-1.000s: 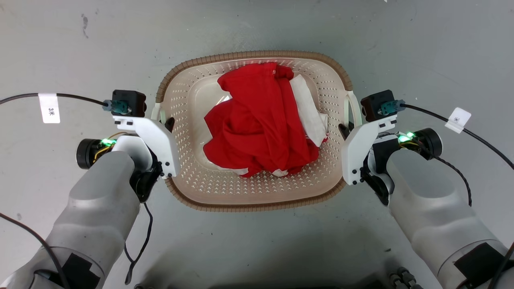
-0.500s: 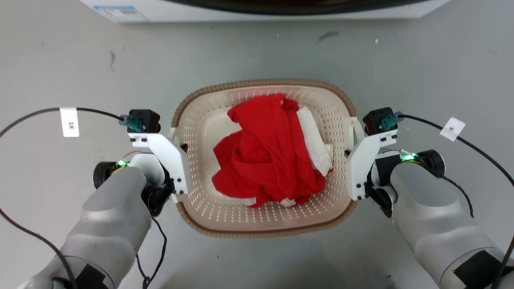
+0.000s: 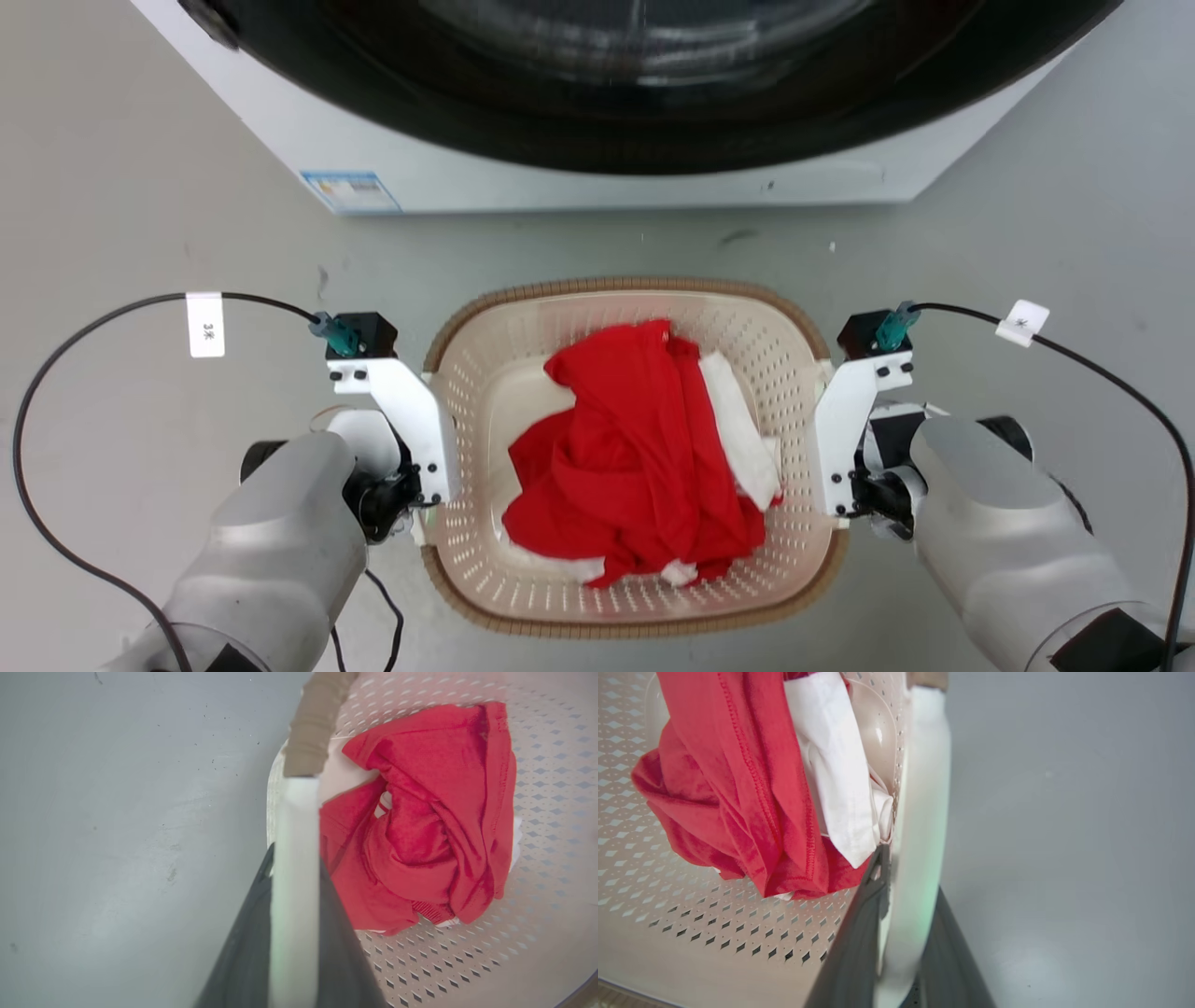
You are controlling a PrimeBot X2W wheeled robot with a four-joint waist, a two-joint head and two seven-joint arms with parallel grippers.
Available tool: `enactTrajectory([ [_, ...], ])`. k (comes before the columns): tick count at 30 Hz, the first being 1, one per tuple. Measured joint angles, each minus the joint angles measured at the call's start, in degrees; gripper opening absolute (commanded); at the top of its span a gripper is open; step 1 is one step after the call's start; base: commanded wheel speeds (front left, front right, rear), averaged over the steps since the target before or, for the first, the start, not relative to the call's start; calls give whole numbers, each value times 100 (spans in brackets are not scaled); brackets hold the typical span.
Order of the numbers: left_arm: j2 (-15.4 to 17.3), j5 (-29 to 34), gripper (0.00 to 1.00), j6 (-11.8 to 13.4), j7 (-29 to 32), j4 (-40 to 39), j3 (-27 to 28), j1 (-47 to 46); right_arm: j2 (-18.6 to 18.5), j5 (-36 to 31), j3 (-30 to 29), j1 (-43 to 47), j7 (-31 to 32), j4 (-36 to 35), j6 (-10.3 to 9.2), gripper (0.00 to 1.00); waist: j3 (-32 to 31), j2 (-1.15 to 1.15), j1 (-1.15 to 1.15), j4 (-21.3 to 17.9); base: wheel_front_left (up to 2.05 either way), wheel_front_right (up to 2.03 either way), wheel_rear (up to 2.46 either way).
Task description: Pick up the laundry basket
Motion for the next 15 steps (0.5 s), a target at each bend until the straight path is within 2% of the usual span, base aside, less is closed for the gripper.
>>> enactTrajectory([
  [15, -55, -471, 0, 0, 869, 122, -157, 146, -43, 533, 65, 48, 1479, 36, 0, 0, -1221, 0, 0, 5, 0, 0, 0],
])
